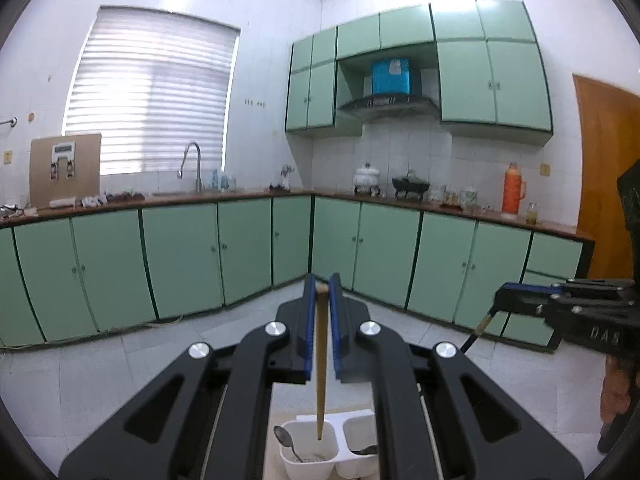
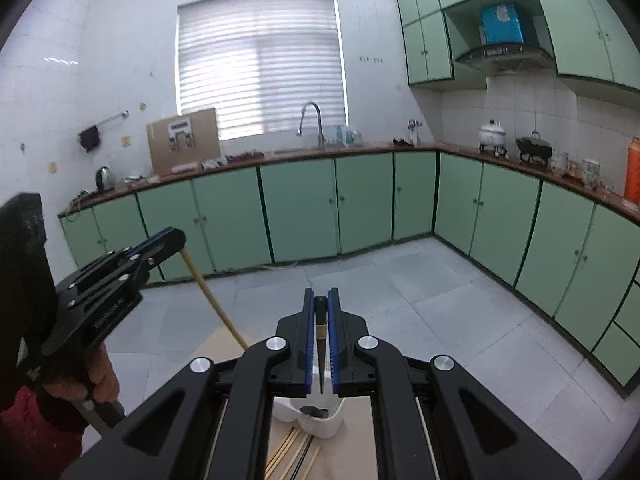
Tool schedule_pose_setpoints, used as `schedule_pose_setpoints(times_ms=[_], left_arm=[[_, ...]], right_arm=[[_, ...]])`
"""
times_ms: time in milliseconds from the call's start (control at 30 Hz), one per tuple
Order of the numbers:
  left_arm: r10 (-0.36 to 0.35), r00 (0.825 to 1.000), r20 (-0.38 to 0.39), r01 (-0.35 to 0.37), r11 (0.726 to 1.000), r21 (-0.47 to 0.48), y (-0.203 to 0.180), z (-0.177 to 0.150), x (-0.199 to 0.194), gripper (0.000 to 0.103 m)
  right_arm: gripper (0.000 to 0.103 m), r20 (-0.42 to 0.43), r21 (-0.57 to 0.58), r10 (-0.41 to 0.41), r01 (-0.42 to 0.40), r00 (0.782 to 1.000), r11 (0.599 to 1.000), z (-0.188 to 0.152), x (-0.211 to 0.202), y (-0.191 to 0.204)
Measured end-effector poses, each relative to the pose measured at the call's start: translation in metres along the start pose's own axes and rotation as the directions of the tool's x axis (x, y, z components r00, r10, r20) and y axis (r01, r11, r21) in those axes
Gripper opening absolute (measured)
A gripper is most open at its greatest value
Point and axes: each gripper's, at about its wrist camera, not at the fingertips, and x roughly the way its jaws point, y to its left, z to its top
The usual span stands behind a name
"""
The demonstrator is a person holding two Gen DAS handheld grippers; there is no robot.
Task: Organize utensils
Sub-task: 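Carry the wooden chopstick into the holder with the left tool while the right drops the black chopstick in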
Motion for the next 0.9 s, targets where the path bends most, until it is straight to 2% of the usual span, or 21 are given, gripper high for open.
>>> schedule_pose_setpoints(times_ms=[100,267,300,333,400,467,500,533,567,667,800,900], left_arm=[[0.011,0.998,-0.059,-0.011,1.000,0.006,-0.002,-0.020,0.031,0.006],[0.027,0.991,-0.129,-0.028,1.000,-0.006,0.011,-0.046,0.054,0.008],[0.033,0.990,-0.135,-0.034,0.999,-0.005,0.013,-0.050,0.055,0.019],[0.037,0.989,-0.144,-0.038,0.999,-0.002,0.014,-0.053,0.056,0.038],[0.043,0.989,-0.139,-0.044,0.999,-0.006,0.019,-0.057,0.051,0.051],[0.044,0.990,-0.134,-0.045,0.999,-0.006,0.023,-0.059,0.042,0.052],[0.043,0.990,-0.131,-0.045,0.999,-0.008,0.025,-0.060,0.037,0.058],[0.051,0.991,-0.121,-0.053,0.999,-0.009,0.028,-0.062,0.028,0.064],[0.060,0.992,-0.112,-0.062,0.998,-0.009,0.029,-0.064,0.018,0.065],[0.088,0.992,-0.095,-0.088,0.996,0.008,0.029,-0.077,-0.011,0.078],[0.103,0.990,-0.100,-0.099,0.994,0.045,0.023,-0.114,-0.047,0.081],[0.118,0.982,-0.145,-0.113,0.993,0.041,0.019,-0.157,-0.068,0.081]], right_arm=[[0.006,-0.035,0.016,-0.021,0.021,0.999,1.000,-0.015,0.028,-0.001],[0.007,-0.084,0.032,-0.010,0.012,0.996,0.999,-0.035,0.055,-0.001],[0.011,-0.087,0.029,-0.012,0.015,0.996,0.999,-0.039,0.057,-0.001],[0.014,-0.089,0.027,-0.013,0.015,0.996,1.000,-0.043,0.057,-0.001],[0.031,-0.083,0.024,-0.026,0.028,0.996,0.999,-0.047,0.053,0.000],[0.040,-0.062,0.020,-0.045,0.046,0.997,0.999,-0.052,0.042,-0.002],[0.052,-0.052,0.019,-0.057,0.058,0.997,0.998,-0.055,0.036,-0.002],[0.059,-0.035,0.019,-0.077,0.078,0.996,0.997,-0.059,0.028,-0.003],[0.069,-0.022,0.021,-0.092,0.092,0.996,0.996,-0.063,0.022,-0.003],[0.084,0.021,0.031,-0.154,0.153,0.988,0.988,-0.088,-0.006,-0.003],[0.087,0.023,0.026,-0.194,0.193,0.981,0.981,-0.135,-0.030,0.008],[0.087,-0.014,0.063,-0.208,0.209,0.978,0.976,-0.185,-0.039,0.018]])
